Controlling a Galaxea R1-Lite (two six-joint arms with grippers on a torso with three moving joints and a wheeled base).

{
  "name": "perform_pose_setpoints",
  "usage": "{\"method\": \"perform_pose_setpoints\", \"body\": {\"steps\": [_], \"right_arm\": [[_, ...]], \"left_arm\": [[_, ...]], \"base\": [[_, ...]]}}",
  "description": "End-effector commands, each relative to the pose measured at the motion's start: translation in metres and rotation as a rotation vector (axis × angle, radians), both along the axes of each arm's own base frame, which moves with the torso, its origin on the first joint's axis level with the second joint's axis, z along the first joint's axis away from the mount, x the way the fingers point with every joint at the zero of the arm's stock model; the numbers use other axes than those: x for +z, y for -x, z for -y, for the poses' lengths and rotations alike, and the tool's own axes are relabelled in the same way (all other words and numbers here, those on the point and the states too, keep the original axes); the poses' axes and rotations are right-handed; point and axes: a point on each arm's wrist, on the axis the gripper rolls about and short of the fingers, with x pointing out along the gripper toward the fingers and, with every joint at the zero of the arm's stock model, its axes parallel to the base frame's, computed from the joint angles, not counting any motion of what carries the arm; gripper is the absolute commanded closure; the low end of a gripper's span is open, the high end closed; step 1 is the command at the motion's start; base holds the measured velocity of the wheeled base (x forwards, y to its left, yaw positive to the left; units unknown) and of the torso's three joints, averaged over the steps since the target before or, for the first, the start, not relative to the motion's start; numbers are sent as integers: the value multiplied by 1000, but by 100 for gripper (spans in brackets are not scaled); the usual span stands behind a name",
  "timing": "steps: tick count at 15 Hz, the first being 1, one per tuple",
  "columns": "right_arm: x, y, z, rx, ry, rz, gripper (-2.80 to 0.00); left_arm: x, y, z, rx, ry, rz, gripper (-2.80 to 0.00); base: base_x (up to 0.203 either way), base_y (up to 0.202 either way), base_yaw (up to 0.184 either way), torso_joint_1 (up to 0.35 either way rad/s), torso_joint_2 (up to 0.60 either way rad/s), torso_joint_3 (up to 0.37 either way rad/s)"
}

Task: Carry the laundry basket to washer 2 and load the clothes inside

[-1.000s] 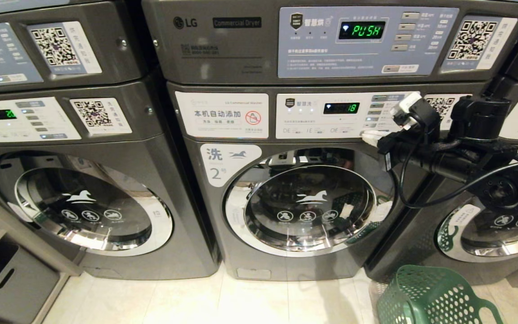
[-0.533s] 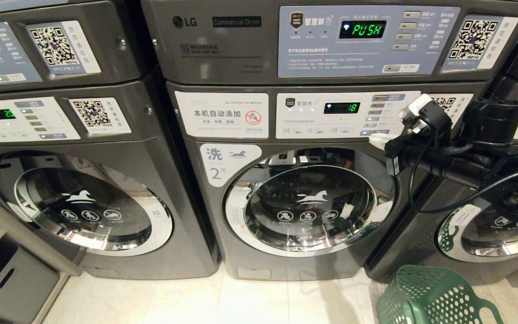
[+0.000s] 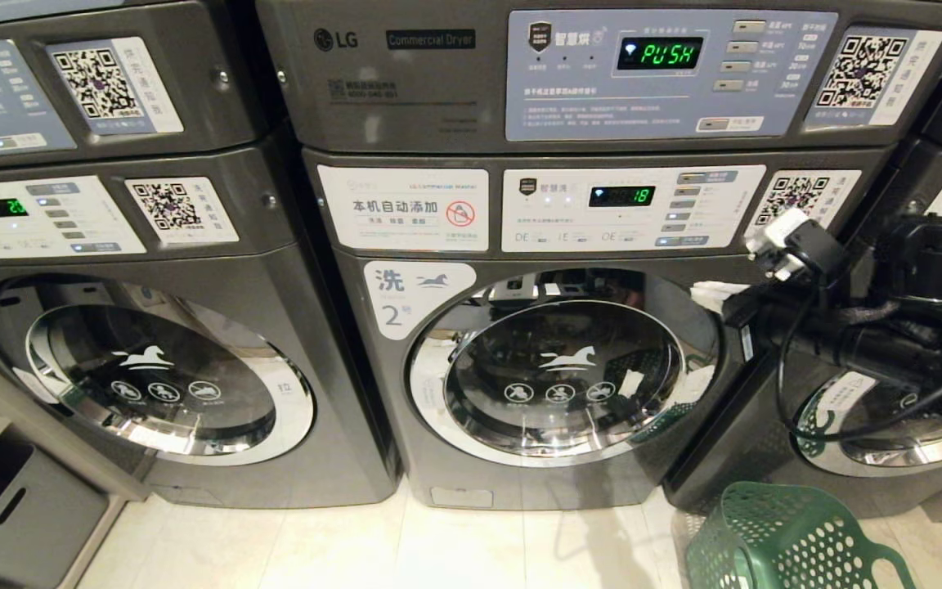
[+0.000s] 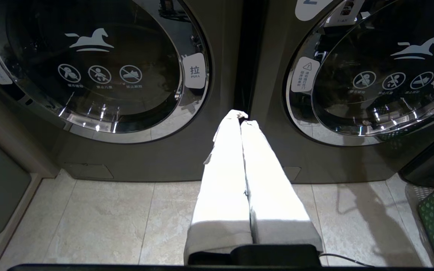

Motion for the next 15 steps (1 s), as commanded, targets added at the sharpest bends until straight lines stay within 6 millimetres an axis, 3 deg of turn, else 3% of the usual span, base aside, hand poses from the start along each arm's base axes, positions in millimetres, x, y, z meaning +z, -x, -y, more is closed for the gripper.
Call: {"method": "perform_pose_setpoints", "body": {"steps": [1,5,8,11,13,15], "right_arm": [[20,38,7,-74,2,37,0],[32,137,23,-246,-91,-12,0],[13,220,37,-346,-206,4,0],[-50,282,46,-416,-271,2,0],[-106,298,46,-480,-288,-90,0],[-124,304,46,-493,-304,-149,0]], "left_arm": [[-3,-1,0,0,0,-8,0],[-3,-1,0,1,0,-8,0],[-3,-1,0,-1,0,-7,0],[-3,-1,0,-1,0,-7,0],[-3,-1,0,0,0,-7,0],[-3,-1,0,-1,0,-7,0]], "base": [[0,0,0,0,0,0],[0,0,0,0,0,0],[0,0,0,0,0,0],[0,0,0,0,0,0],[0,0,0,0,0,0],[0,0,0,0,0,0]]}}
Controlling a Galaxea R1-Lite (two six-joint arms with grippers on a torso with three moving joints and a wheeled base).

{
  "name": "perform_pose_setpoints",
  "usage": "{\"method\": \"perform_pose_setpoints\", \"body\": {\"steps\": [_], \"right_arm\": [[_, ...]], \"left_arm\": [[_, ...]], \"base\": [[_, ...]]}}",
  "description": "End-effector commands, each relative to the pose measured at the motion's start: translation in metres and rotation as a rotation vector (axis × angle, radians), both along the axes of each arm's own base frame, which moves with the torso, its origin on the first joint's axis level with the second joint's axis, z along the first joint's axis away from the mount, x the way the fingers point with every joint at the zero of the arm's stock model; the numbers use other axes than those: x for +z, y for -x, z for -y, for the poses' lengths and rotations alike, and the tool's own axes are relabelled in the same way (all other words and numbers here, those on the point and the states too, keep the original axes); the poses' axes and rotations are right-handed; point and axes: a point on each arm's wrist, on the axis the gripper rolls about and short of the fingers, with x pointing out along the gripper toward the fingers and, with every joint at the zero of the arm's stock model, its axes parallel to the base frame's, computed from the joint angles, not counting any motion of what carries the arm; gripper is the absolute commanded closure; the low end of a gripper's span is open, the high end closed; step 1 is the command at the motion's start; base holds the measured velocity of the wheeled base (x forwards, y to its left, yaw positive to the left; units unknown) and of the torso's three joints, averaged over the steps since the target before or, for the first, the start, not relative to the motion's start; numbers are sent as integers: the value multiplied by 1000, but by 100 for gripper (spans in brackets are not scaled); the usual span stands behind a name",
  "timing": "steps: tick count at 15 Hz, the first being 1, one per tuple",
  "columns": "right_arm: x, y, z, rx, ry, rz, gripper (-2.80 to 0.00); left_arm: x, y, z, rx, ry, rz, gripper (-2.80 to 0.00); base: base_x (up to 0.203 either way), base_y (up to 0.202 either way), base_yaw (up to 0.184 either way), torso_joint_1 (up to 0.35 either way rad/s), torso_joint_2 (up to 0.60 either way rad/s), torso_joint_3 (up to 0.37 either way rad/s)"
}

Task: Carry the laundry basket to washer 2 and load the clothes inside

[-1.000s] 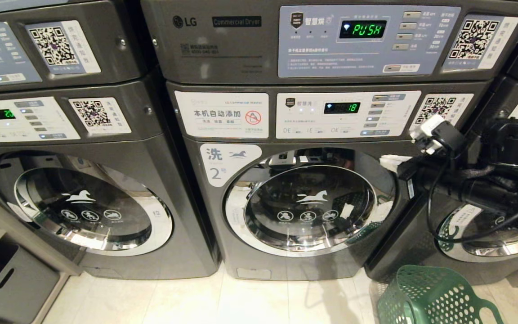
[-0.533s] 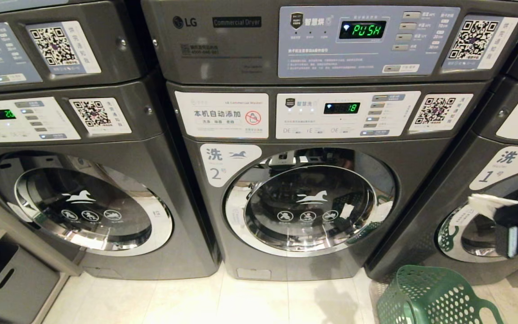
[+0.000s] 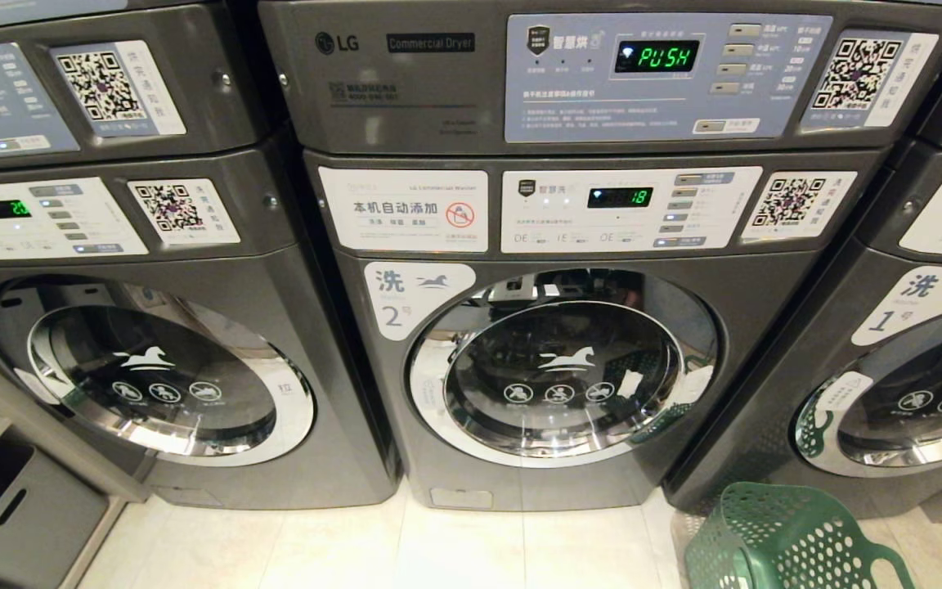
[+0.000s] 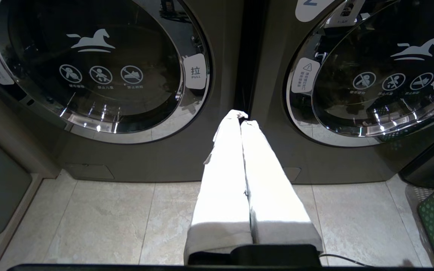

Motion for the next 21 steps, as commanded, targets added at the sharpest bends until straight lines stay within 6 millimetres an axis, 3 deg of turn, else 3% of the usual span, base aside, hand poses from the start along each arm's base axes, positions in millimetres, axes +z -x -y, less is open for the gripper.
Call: {"method": "perform_pose_setpoints", "body": {"steps": [1,6,11,21], "right_arm": [[-11,9,0,8,17,42,0],[-11,9,0,11,24,37,0],[-14,28,-1,60,44,297,0],[-13,28,0,9,-72,296,0]], "left_arm": [[-3,-1,0,1,0,-7,0],[-3,-1,0,0,0,-7,0],[-3,-1,0,1,0,-9,0],[-3,-1,0,0,0,-8,0]], "base": [[0,0,0,0,0,0],[0,0,0,0,0,0],[0,0,0,0,0,0],[0,0,0,0,0,0]]}}
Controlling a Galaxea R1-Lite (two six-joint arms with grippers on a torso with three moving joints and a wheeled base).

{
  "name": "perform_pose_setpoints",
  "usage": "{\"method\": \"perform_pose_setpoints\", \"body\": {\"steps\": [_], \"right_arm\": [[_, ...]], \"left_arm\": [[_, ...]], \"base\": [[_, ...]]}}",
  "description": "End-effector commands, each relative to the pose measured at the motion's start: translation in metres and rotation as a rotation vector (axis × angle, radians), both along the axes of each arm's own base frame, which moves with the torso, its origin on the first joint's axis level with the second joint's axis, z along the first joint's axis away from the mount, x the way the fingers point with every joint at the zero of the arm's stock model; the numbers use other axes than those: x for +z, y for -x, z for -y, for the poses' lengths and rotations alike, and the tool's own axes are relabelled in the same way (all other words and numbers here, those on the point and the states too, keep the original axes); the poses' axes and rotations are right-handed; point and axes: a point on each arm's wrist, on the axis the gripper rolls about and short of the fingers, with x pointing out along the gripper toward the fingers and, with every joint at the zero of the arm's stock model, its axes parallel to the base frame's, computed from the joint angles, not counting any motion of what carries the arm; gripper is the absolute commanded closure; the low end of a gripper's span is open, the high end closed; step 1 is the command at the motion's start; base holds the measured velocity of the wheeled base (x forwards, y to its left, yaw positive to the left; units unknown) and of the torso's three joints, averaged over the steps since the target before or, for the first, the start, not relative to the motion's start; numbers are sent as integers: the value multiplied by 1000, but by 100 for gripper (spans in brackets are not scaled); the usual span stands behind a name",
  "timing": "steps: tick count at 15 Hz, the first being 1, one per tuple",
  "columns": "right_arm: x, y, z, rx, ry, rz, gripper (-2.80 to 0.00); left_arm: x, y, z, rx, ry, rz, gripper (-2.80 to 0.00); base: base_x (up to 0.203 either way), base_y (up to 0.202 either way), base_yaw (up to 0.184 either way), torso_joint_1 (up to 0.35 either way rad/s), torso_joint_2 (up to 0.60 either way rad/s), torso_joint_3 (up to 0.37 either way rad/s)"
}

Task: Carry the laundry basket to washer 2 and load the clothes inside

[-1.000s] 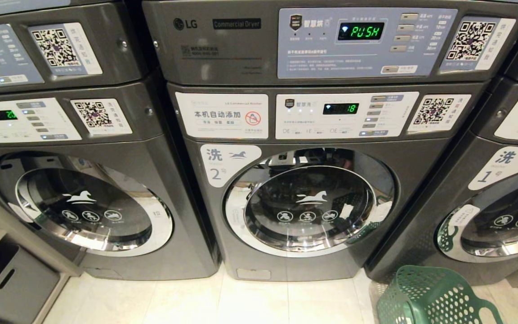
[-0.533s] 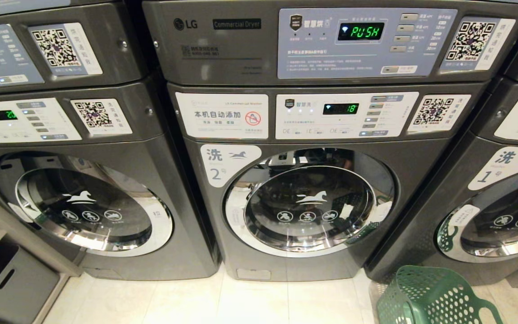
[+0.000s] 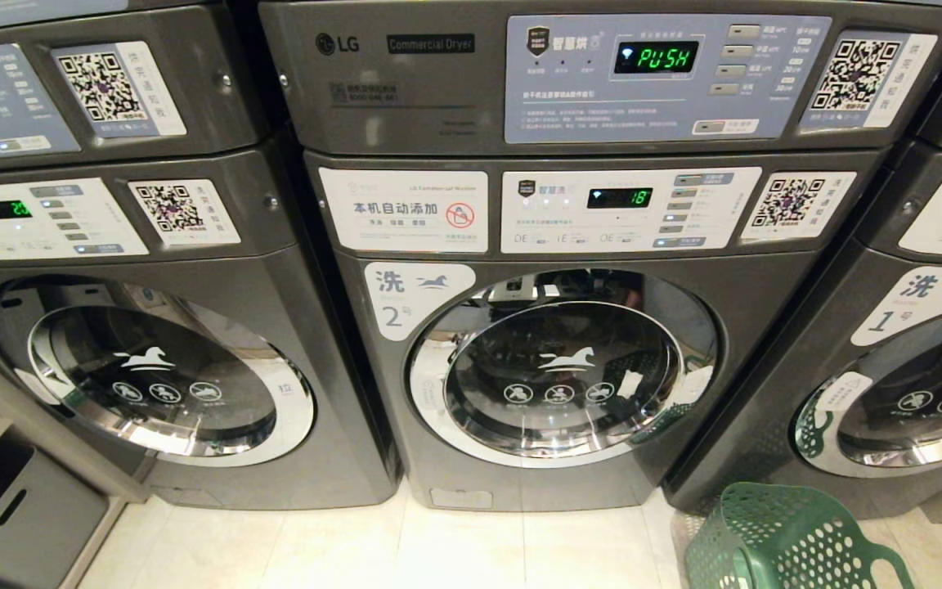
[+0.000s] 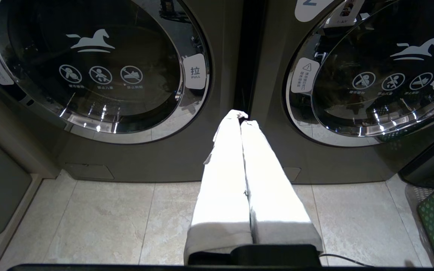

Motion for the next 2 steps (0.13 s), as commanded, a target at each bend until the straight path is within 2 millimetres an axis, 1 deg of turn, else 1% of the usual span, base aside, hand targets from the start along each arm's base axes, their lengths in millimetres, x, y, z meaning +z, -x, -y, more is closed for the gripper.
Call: {"method": "perform_pose_setpoints", "body": {"steps": [1,2], "right_arm": [[0,0,0,0,2,-2,0],[0,0,0,0,2,-2,0]], "left_arm": [[-3,-1,0,0,0,-8,0],[-3,-1,0,1,0,-7,0]], "base": [[0,0,0,0,0,0],[0,0,0,0,0,0]]}}
